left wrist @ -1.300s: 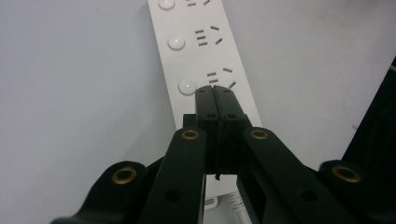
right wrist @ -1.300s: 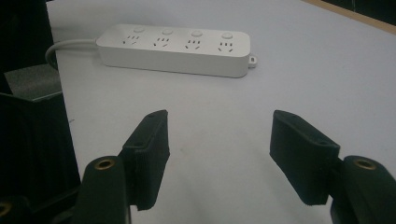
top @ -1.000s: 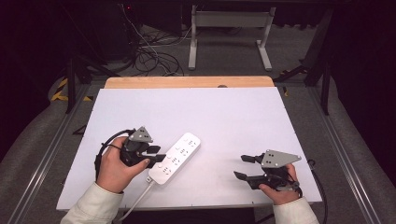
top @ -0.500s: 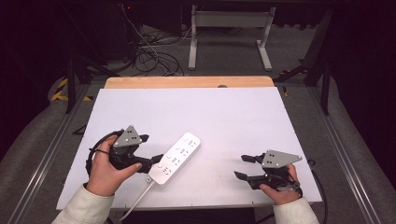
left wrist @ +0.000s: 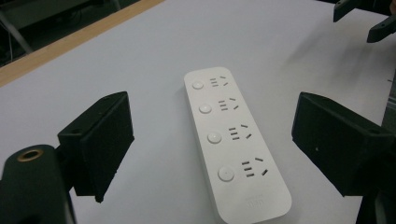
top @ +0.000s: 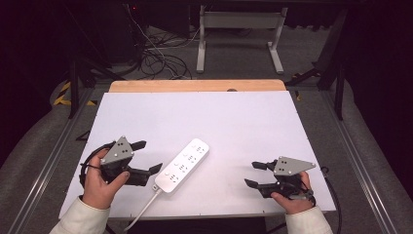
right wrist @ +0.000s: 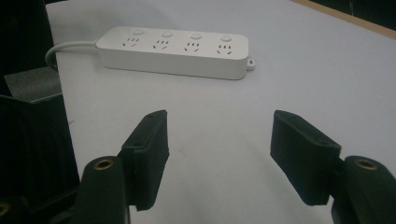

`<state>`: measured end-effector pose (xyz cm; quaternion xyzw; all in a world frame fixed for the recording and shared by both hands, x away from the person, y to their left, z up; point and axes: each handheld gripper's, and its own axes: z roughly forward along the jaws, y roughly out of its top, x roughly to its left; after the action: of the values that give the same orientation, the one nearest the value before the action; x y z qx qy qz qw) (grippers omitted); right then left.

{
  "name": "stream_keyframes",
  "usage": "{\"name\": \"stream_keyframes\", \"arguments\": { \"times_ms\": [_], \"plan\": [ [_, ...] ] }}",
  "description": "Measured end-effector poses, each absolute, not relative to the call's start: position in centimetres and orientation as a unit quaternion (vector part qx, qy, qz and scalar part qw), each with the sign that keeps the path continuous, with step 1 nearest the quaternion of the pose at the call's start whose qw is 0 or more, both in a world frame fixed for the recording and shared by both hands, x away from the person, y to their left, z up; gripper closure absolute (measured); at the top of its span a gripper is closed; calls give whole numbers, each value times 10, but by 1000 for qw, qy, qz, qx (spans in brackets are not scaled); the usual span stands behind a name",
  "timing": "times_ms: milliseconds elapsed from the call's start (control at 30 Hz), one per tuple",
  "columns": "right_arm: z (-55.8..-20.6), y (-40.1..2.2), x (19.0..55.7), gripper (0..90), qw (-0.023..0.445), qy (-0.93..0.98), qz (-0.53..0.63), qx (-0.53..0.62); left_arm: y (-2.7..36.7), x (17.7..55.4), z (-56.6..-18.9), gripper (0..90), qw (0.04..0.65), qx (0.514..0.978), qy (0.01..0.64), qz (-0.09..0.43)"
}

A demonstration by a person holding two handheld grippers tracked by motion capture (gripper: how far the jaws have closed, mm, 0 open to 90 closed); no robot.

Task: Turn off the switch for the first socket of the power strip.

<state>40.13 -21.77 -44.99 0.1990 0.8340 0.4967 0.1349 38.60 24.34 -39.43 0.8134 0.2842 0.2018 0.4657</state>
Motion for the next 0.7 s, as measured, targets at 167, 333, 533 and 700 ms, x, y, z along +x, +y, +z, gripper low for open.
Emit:
{"name": "stream_keyframes", "arguments": {
  "times_ms": [167,333,533,700],
  "plan": [
    [-450,-218,401,377,135,834,497,199,256,382,-403,113,501,792,280,208],
    [-450,-218,402,370,136,833,498,200,264,380,-411,105,508,782,282,224],
    [-450,-218,402,367,136,833,498,199,267,376,-420,87,509,777,279,245],
    [-450,-218,402,366,136,832,498,200,273,373,-429,87,502,778,279,255]
  ]
}}
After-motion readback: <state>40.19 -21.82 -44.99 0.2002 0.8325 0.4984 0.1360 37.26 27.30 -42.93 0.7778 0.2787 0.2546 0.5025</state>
